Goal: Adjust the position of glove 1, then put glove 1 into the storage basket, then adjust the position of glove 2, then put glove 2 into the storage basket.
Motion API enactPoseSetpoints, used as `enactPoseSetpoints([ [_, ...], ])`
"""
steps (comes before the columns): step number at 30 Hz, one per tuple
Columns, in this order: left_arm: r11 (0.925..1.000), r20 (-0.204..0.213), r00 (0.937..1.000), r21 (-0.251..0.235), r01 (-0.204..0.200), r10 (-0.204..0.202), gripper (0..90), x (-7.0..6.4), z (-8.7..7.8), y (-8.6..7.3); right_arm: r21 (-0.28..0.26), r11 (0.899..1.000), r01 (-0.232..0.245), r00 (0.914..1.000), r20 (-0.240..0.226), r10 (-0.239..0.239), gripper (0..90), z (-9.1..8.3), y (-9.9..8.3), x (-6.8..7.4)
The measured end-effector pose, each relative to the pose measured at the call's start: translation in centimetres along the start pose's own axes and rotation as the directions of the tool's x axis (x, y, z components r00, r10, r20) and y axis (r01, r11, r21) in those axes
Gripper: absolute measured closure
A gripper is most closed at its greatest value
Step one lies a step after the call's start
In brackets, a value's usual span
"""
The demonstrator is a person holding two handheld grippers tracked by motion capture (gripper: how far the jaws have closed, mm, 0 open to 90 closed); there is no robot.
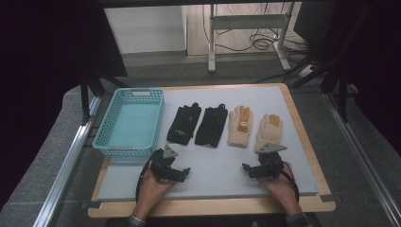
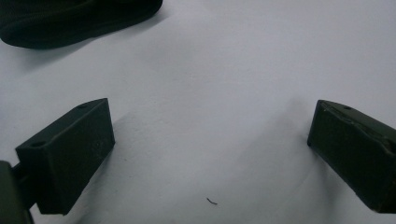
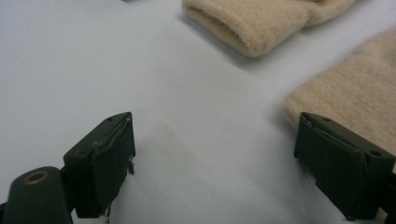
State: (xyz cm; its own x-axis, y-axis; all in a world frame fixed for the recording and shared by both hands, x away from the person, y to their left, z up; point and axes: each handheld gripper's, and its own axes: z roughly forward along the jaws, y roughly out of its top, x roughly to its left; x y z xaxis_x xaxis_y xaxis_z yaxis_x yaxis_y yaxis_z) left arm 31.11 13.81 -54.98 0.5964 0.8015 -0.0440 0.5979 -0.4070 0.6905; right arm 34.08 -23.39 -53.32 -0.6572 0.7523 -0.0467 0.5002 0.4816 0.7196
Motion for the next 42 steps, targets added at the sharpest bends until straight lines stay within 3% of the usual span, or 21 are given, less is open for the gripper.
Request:
enactPoseSetpoints([
  [24,1.0,-0.005,1.0,-0.004,0.0,0.0,1.4,0.0,0.0,0.0,-0.012,1.0,0.002,0.9999,0.014,-0.002,15.6,-0.2,0.0,0.1],
  [34,1.0,-0.005,1.0,-0.007,0.003,-0.003,1.5,-0.1,0.0,0.0,-0.023,1.0,-0.016,0.9992,-0.038,0.015,19.8,-0.5,1.2,0.3],
  [42,1.0,-0.005,1.0,-0.005,0.001,-0.001,1.5,0.0,0.0,0.0,-0.019,1.0,-0.007,0.9986,-0.053,0.006,20.6,0.0,2.9,0.5],
])
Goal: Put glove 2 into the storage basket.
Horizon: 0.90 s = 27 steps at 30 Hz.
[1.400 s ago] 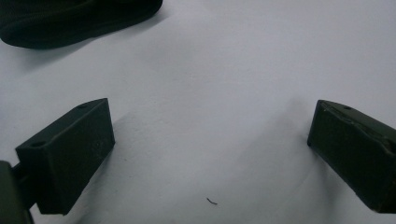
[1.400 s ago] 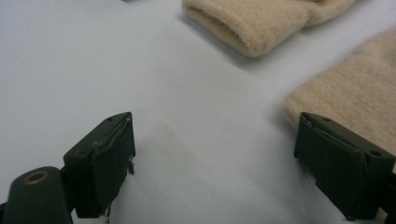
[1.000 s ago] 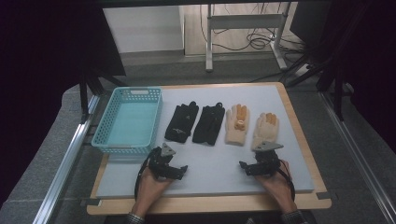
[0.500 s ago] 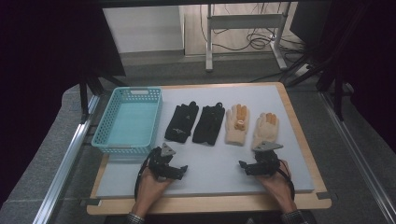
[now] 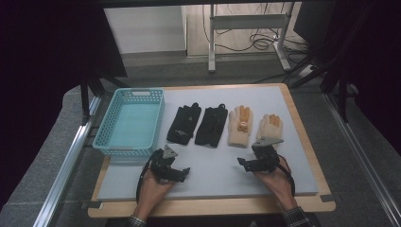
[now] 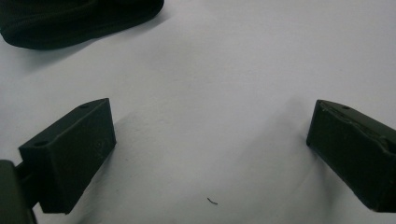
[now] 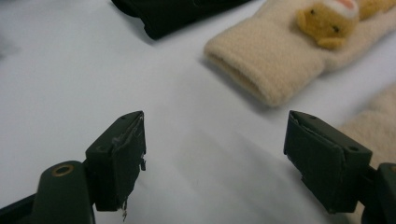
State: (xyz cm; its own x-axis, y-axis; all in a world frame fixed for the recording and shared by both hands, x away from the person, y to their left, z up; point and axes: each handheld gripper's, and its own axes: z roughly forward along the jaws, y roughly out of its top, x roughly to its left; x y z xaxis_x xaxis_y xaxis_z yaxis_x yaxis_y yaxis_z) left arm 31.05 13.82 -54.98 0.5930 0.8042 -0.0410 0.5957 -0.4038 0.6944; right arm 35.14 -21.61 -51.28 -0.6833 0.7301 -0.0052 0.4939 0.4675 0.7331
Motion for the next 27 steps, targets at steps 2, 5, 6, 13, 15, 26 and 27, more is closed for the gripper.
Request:
enactPoseSetpoints([
  [2,1.0,0.0,1.0,0.003,-0.004,0.004,1.5,0.0,0.0,0.0,0.004,1.0,0.002,1.0,-0.002,-0.002,20.6,0.3,0.4,0.0],
  [5,1.0,0.0,1.0,0.003,-0.004,0.004,1.4,0.0,0.0,0.0,0.003,1.0,0.004,0.9999,-0.011,-0.004,21.3,0.8,1.2,0.0],
  [6,1.0,0.001,1.0,0.003,-0.004,0.004,1.5,0.0,0.0,0.0,0.003,1.0,0.003,0.9999,-0.013,-0.003,21.6,0.9,1.5,0.1],
  [13,1.0,0.001,1.0,0.003,-0.004,0.004,1.6,0.0,0.0,0.0,-0.015,1.0,-0.014,0.9991,-0.041,0.013,25.9,2.2,3.8,0.1],
  [15,1.0,0.001,1.0,0.003,-0.004,0.004,1.5,0.0,0.0,0.0,-0.016,1.0,-0.011,0.9989,-0.045,0.01,27.6,2.7,4.5,0.1],
  [26,1.0,0.001,1.0,0.003,-0.004,0.004,1.5,0.0,0.0,0.0,-0.01,1.0,0.016,0.9989,-0.045,-0.016,40.0,5.7,7.9,0.1],
  [27,1.0,0.001,1.0,0.003,-0.004,0.004,1.6,0.0,0.0,0.0,-0.009,1.0,0.01,0.9989,-0.047,-0.011,41.4,6.0,8.2,0.0],
])
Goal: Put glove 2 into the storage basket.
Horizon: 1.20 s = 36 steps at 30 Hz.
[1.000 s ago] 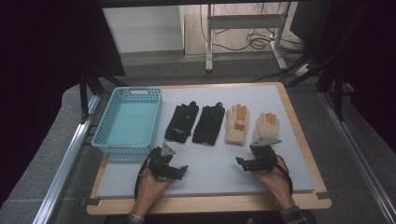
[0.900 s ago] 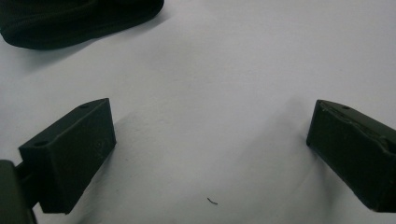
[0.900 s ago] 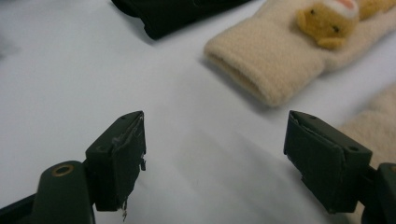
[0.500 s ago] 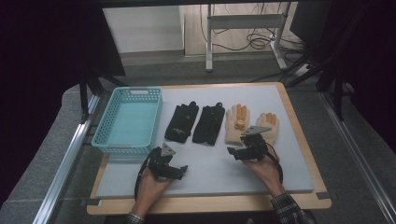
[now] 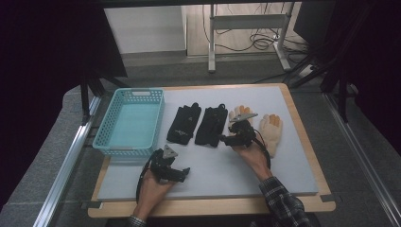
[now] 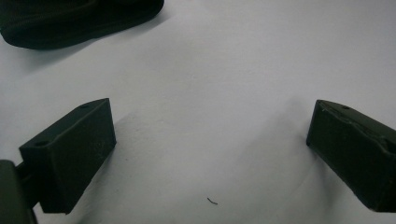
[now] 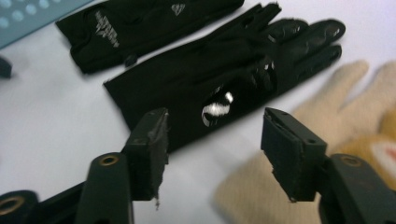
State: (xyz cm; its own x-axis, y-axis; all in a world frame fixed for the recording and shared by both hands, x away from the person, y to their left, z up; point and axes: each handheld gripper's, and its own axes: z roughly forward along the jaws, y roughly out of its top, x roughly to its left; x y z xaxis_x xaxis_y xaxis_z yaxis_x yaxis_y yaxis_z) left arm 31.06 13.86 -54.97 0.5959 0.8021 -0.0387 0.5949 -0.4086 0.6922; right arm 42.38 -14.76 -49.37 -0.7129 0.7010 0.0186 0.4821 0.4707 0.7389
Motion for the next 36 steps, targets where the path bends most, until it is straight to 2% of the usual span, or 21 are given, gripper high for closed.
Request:
enactPoseSetpoints([
  [3,1.0,0.0,1.0,0.0,0.0,0.0,1.5,0.0,0.0,0.0,-0.002,1.0,-0.001,1.0,0.008,0.001,44.6,0.6,0.6,-0.2],
  [5,1.0,-0.001,1.0,0.002,-0.002,0.002,1.5,0.0,0.0,0.0,-0.007,1.0,-0.021,0.9997,0.011,0.021,47.8,1.4,1.6,-0.6],
  [9,1.0,0.0,1.0,0.002,-0.002,0.002,1.6,0.0,0.0,0.0,0.004,0.999,-0.032,0.9993,0.018,0.032,49.7,2.3,2.5,-1.0],
  [10,1.0,0.0,1.0,0.002,-0.002,0.002,1.5,0.0,0.0,0.0,0.009,1.0,-0.028,0.9991,0.032,0.028,49.6,3.0,3.0,-1.1],
  [14,1.0,0.001,1.0,0.001,-0.001,0.001,1.5,0.0,0.0,0.0,0.019,0.999,-0.028,0.9983,0.052,0.027,39.7,4.4,3.7,-1.4],
  [15,1.0,0.001,1.0,0.001,-0.001,0.001,1.5,0.0,0.0,0.0,0.019,0.999,-0.028,0.9983,0.052,0.027,39.7,4.4,3.7,-1.4],
  [16,1.0,0.001,1.0,0.002,-0.001,0.001,1.5,0.0,0.0,0.0,0.034,0.999,-0.034,0.9977,0.059,0.032,35.3,5.2,4.1,-1.4],
  [19,1.0,0.002,1.0,0.0,0.0,0.0,1.5,0.0,0.0,0.0,0.044,0.999,-0.031,0.9972,0.07,0.027,34.0,6.0,4.5,-1.4],
  [20,1.0,0.002,1.0,-0.001,0.002,-0.002,1.6,0.0,0.0,0.0,0.062,0.998,-0.022,0.9955,0.094,0.016,33.3,6.8,4.8,-1.4],
  [24,1.0,0.002,1.0,-0.001,0.001,-0.001,1.6,0.0,0.0,0.0,0.098,0.995,-0.022,0.9926,0.121,0.01,34.0,7.9,5.0,-1.7],
  [25,1.0,0.002,1.0,-0.001,0.001,-0.001,1.6,0.0,0.0,0.0,0.109,0.994,-0.02,0.9926,0.121,0.006,35.1,8.3,5.0,-1.9],
  [26,1.0,0.002,1.0,-0.001,0.001,-0.001,1.5,0.0,0.0,0.0,0.13,0.991,-0.007,0.9941,0.109,-0.007,40.3,9.0,4.9,-2.0],
  [27,1.0,0.002,1.0,-0.001,0.001,-0.001,1.5,0.0,0.0,0.0,0.13,0.991,-0.007,0.9941,0.109,-0.007,40.3,9.0,4.9,-2.0],
  [29,1.0,0.003,1.0,-0.001,0.002,-0.002,1.5,0.0,0.0,0.0,0.14,0.989,-0.041,0.9975,0.064,0.032,55.0,9.0,5.0,-2.3],
  [30,1.0,0.003,1.0,-0.001,0.002,-0.002,1.5,0.0,0.0,0.0,0.143,0.988,-0.064,0.9971,0.05,0.057,57.5,9.0,4.9,-2.4],
  [31,1.0,0.003,1.0,-0.001,0.002,-0.002,1.5,0.0,0.0,0.0,0.143,0.988,-0.064,0.9971,0.05,0.057,57.5,9.0,4.9,-2.4],
  [32,1.0,0.003,1.0,-0.001,0.002,-0.002,1.5,0.0,0.0,0.0,0.142,0.987,-0.079,0.9963,0.044,0.074,61.8,8.9,4.9,-2.4],
  [33,1.0,0.003,1.0,-0.001,0.001,-0.001,1.5,0.0,0.0,0.0,0.142,0.985,-0.097,0.9951,0.036,0.092,68.8,8.8,4.8,-2.6],
  [34,1.0,0.003,1.0,-0.001,0.002,-0.002,1.5,0.0,0.0,0.0,0.141,0.982,-0.126,0.9919,0.006,0.127,79.8,8.7,4.7,-3.0],
  [35,1.0,0.003,1.0,-0.001,0.002,-0.002,1.5,0.0,0.0,0.0,0.141,0.982,-0.126,0.9919,0.006,0.127,79.8,8.7,4.7,-3.0],
  [36,1.0,0.003,1.0,0.0,0.002,-0.002,1.5,0.0,0.0,0.0,0.137,0.979,-0.151,0.9875,-0.025,0.156,82.6,8.6,4.6,-3.4],
])
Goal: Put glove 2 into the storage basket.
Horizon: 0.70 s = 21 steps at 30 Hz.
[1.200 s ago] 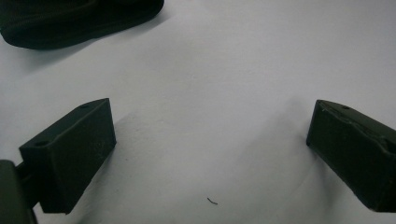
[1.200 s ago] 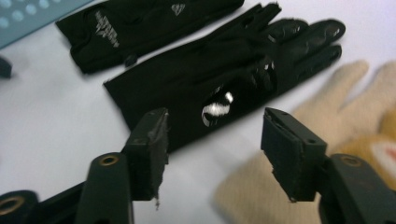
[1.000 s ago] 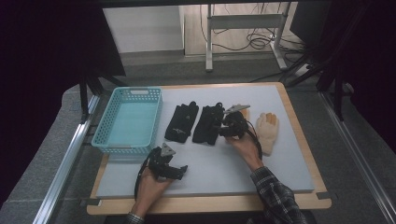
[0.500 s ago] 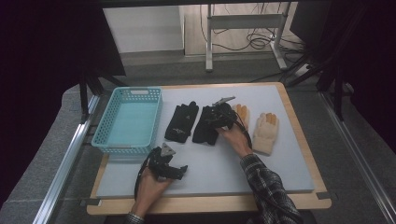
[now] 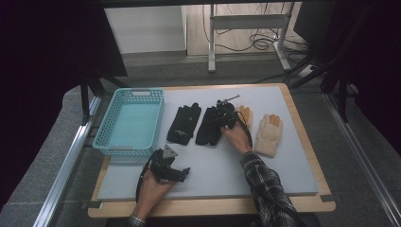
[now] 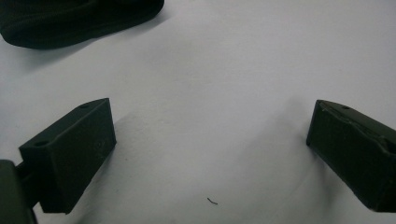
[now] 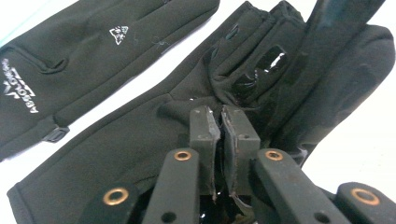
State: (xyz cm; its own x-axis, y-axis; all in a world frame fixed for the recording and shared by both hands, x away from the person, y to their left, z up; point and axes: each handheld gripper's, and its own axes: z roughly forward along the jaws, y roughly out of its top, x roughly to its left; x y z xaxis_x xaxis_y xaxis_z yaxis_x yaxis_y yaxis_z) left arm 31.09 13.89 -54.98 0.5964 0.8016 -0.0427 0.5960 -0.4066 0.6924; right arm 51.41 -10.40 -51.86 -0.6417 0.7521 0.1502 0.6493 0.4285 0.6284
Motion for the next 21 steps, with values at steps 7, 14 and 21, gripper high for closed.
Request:
enactPoseSetpoints([
  [7,1.0,0.002,1.0,0.001,0.003,-0.003,1.6,0.0,0.0,0.0,0.005,1.0,-0.004,0.9985,-0.054,0.004,83.2,-1.4,0.2,-0.2],
  [14,1.0,0.002,1.0,0.004,0.0,0.0,1.6,0.1,0.0,0.0,-0.039,0.998,0.05,0.9932,-0.104,-0.053,83.2,-4.9,0.3,1.3],
  [21,1.0,0.003,1.0,-0.001,0.003,-0.003,1.6,0.0,0.0,0.0,-0.076,0.991,0.11,0.9788,-0.165,-0.121,83.1,-8.3,-0.3,4.0],
])
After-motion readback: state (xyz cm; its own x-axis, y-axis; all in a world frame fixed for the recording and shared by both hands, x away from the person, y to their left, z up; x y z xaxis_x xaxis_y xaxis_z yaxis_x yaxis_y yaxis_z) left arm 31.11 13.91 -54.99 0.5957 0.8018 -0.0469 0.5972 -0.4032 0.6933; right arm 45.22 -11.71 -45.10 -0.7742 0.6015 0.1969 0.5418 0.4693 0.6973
